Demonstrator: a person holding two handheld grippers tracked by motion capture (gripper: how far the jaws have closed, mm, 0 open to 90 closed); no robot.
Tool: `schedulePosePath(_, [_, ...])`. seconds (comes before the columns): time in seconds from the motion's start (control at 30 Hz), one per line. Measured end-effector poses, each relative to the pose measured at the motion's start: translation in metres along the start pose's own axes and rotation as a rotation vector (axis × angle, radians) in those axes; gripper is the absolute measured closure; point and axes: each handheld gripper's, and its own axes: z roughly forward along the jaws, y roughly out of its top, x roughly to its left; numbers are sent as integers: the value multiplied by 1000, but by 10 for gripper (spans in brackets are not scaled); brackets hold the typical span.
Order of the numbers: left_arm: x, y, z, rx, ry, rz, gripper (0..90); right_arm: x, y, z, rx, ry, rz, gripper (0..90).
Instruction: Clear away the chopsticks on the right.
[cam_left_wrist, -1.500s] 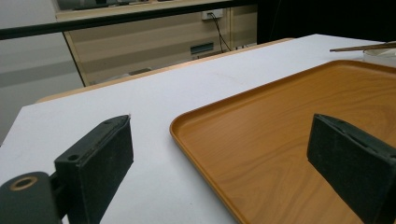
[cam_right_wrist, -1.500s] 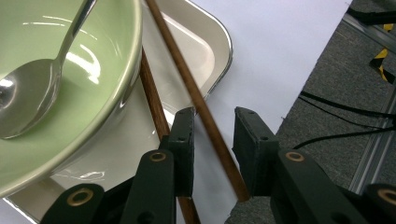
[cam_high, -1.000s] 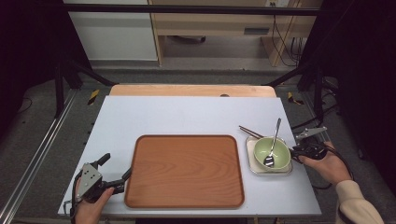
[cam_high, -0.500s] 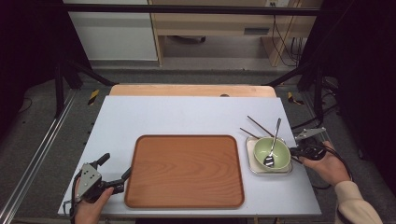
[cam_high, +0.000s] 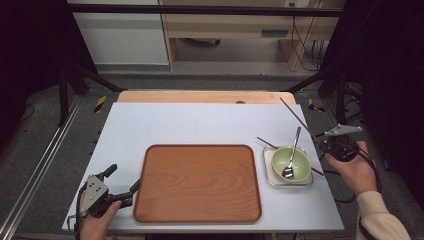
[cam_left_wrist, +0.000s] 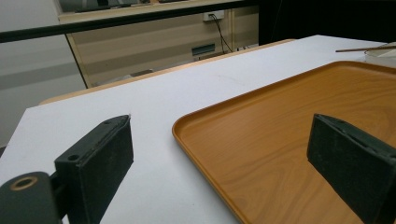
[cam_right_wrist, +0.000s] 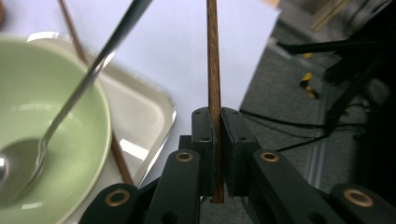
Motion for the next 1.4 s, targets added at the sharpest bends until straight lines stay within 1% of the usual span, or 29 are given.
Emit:
schedulePosePath(0.07, [0,0,0,1,1,0,66,0,9,-9,-31,-20,15,849])
schedulePosePath(0.1, [0,0,0,-1,1,-1,67,2,13,-13,-47,-15,23,848])
schedulePosePath(0.27, [1,1,0,-2,2,3,67,16,37,-35,-105,-5,-9,848])
schedulePosePath(0.33, [0,1,0,-2,2,3,67,28,48,-44,-123,12,-34,848])
schedulePosePath(0.47, [1,1,-1,-3,7,3,66,56,67,-55,-128,58,-64,848])
schedulePosePath(0.53, [1,1,-1,-6,10,1,63,74,76,-58,-123,89,-85,848])
schedulePosePath(0.6, [1,1,-2,-7,11,-3,62,95,85,-59,-114,126,-114,848])
schedulePosePath(0.63, [2,1,-2,-9,12,-2,62,101,87,-58,-111,140,-121,848])
schedulePosePath(0.7, [2,2,-3,-13,17,-1,61,120,93,-54,-94,172,-133,848])
schedulePosePath(0.73, [2,2,-3,-13,16,-2,61,127,95,-52,-86,190,-132,848])
schedulePosePath(0.77, [3,2,-3,-15,16,-4,61,134,96,-50,-76,212,-133,848])
schedulePosePath(0.83, [3,2,-3,-18,17,-6,61,149,97,-43,-65,239,-132,848])
schedulePosePath(0.87, [3,1,-3,-17,17,-6,61,155,97,-40,-50,259,-136,848])
schedulePosePath(0.93, [3,2,-3,-17,17,-7,61,169,95,-33,-34,282,-130,848])
schedulePosePath(1.07, [4,2,-5,-26,21,-8,61,188,85,-21,10,327,-129,848])
schedulePosePath(1.13, [4,3,-5,-26,21,-6,61,195,80,-18,19,347,-124,848])
schedulePosePath(1.2, [5,2,-5,-24,22,-7,61,200,76,-17,30,368,-104,848])
schedulePosePath(1.23, [5,2,-5,-26,22,-10,61,202,73,-16,35,373,-96,848])
schedulePosePath(1.3, [5,2,-5,-26,23,-12,61,205,69,-16,40,383,-94,848])
schedulePosePath(1.4, [5,2,-5,-25,23,-15,61,211,60,-18,52,395,-73,848])
